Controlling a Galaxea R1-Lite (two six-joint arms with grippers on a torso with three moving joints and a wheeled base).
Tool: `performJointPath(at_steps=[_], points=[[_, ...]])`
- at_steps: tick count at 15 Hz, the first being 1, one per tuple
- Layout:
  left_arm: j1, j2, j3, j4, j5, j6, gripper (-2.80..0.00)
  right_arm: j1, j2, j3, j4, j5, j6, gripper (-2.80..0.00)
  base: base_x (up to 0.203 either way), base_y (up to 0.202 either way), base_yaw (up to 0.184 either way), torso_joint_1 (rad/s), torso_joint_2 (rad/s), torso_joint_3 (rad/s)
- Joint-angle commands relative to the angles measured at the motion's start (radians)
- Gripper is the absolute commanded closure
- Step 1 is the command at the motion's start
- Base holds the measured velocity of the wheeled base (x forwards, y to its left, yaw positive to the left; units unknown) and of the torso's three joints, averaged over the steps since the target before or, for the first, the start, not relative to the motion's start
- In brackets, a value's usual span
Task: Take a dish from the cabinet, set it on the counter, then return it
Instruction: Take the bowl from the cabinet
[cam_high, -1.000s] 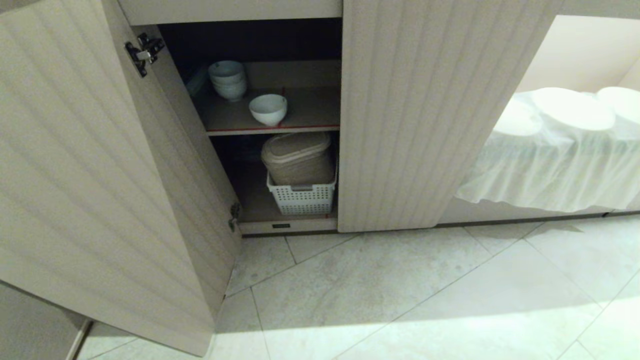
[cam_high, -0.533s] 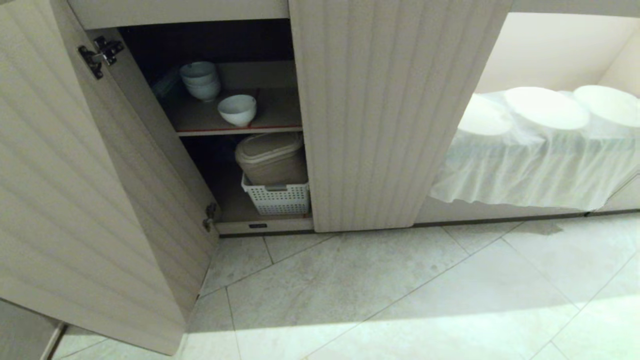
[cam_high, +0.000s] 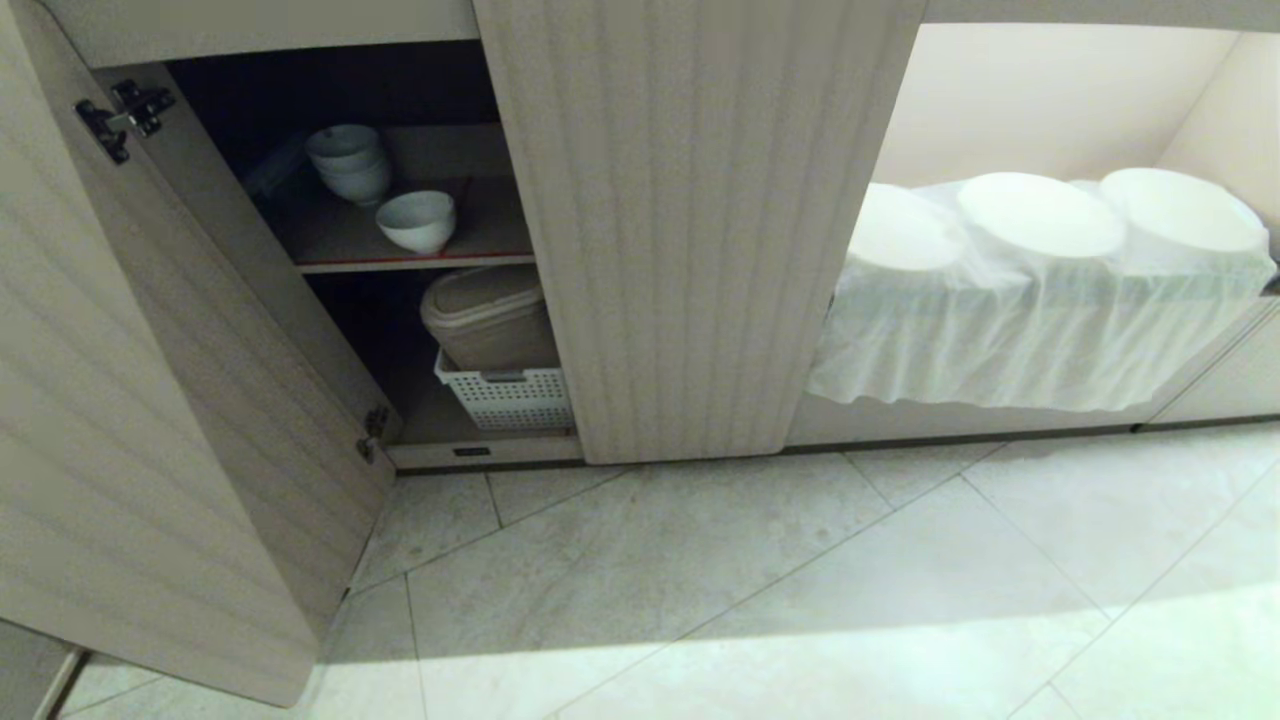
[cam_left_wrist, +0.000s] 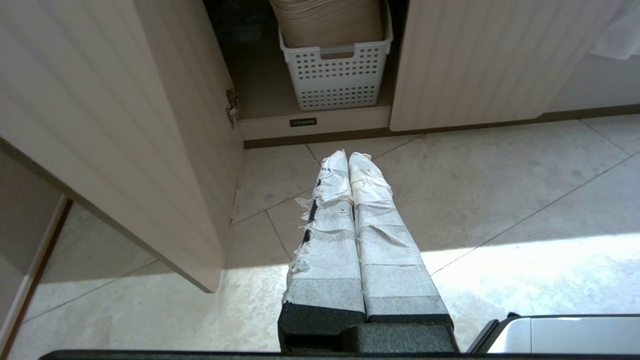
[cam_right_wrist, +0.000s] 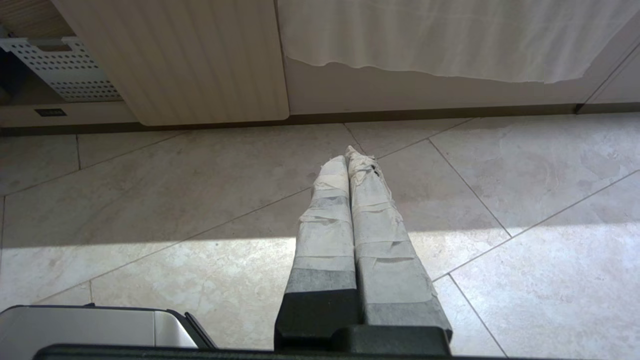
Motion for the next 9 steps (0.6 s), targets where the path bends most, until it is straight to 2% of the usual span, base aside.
performJointPath(at_steps=[1,9], points=[[0.0,0.0,0.0,-0.001,0.0,0.0,0.0,0.0,0.0,0.0,-0.001,0.0,-0.001,0.0,0.0,0.0,0.0,0.0,0.0,0.0],[0.0,0.0,0.0,0.0,0.0,0.001,0.0,0.0,0.0,0.0,-0.001,0.0,-0.001,0.0,0.0,0.0,0.0,0.0,0.0,0.0]])
